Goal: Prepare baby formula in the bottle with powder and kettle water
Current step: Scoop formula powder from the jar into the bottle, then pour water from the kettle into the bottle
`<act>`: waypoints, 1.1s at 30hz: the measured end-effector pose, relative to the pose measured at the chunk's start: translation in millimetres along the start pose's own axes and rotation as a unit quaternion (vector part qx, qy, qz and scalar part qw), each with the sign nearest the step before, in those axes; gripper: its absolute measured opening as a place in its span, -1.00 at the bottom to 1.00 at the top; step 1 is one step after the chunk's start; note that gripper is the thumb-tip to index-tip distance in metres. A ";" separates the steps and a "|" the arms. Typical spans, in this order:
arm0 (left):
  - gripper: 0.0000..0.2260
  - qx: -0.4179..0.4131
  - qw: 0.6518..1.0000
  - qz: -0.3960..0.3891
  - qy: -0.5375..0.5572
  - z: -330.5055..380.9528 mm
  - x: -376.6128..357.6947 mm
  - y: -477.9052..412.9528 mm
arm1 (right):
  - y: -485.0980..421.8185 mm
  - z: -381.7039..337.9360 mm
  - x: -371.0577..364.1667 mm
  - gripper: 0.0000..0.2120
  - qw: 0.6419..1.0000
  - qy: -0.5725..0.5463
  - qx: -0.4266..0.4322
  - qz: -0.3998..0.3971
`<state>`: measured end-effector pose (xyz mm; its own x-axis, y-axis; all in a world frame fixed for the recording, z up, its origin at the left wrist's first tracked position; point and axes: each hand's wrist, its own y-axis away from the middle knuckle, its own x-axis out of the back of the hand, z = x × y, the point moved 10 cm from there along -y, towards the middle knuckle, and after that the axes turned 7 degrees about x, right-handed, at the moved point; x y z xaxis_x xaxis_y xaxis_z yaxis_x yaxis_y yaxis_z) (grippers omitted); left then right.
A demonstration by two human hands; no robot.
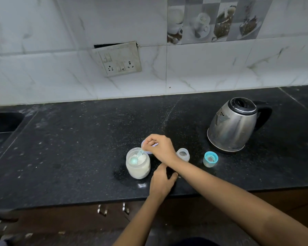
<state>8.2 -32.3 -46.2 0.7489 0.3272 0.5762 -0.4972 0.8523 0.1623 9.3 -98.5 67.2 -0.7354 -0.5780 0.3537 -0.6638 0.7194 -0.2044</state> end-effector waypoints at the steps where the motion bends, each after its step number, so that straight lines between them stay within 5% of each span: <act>1: -0.71 0.007 1.000 -0.001 -0.001 -1.8 1.7 1.0 | 2.0 4.9 -9.8 -0.94 1.000 0.010 0.003 -0.011; 8: -0.66 -0.029 0.999 -0.010 0.014 3.2 5.1 -0.6 | 16.3 21.8 11.3 -0.88 0.998 0.014 0.005 0.065; 13: -0.36 -0.039 0.998 -0.017 0.048 14.2 4.0 -8.8 | 27.2 3.6 108.3 -0.88 0.982 0.041 0.055 0.176; 22: -0.35 -0.034 0.996 -0.011 0.088 32.0 -15.1 -22.8 | 63.7 6.7 336.3 -0.90 0.874 0.182 0.099 0.440; 27: -0.47 -0.054 0.992 0.027 0.109 36.8 -18.1 -18.4 | 46.9 53.1 399.8 -0.63 0.887 0.282 0.024 0.364; 33: -0.56 -0.046 0.988 0.071 0.125 41.2 -17.5 -19.8 | 22.3 101.0 408.8 -0.62 0.960 0.159 -0.114 0.202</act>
<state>-13.1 -71.7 -26.5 0.7649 0.5276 0.3695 -0.5720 0.8201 0.0132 -319.9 -357.6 115.0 -0.8236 -0.1135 0.5557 -0.2599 0.9464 -0.1919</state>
